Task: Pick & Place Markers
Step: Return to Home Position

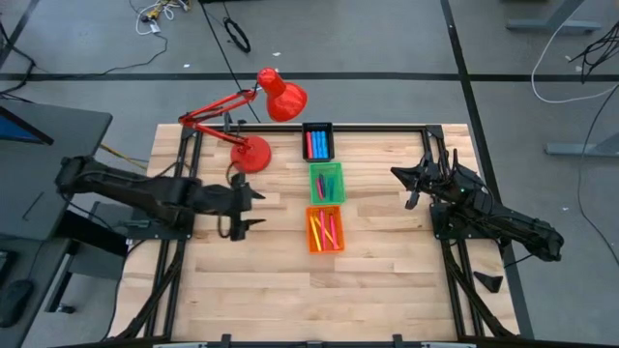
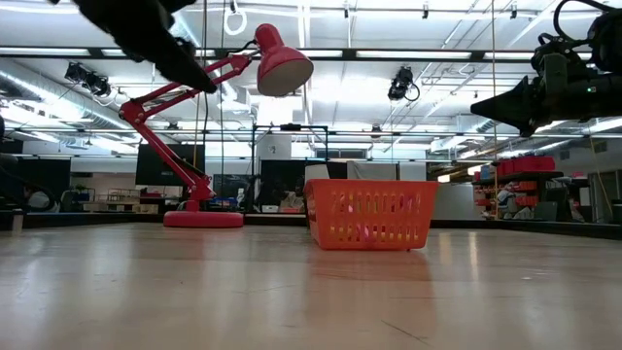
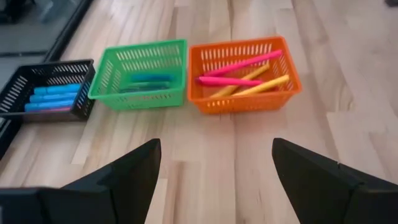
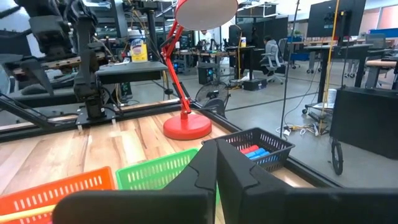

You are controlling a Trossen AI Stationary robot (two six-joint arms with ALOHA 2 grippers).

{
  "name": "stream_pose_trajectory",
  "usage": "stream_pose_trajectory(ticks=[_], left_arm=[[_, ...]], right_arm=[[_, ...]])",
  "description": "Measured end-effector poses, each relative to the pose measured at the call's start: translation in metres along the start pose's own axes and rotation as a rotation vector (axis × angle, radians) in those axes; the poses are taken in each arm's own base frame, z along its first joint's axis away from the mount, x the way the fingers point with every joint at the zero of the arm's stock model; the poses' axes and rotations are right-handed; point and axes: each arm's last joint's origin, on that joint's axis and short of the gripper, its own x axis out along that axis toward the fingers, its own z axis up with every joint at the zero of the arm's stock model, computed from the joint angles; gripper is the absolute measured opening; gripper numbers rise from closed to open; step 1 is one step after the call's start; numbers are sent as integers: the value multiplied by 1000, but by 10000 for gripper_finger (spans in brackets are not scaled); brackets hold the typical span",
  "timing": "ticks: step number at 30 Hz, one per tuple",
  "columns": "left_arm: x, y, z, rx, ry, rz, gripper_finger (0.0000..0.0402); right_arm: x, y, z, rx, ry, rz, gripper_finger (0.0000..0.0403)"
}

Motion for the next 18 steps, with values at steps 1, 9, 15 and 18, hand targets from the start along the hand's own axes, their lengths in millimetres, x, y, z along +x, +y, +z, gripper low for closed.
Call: stream_pose_trajectory(ticks=[1, 9, 15, 18], left_arm=[[-3, 1, -6, 1, -26, -3, 314], [-15, 6, -57, 7, -163, -10, 314], [-16, 8, -93, -7, -253, -11, 314], [-15, 8, -105, -2, -292, -18, 314]], right_arm=[[0, 0, 0, 0, 0, 0, 10], [0, 0, 0, 0, 0, 0, 10], [0, 0, 0, 0, 0, 0, 10], [0, 0, 0, 0, 0, 0, 10]])
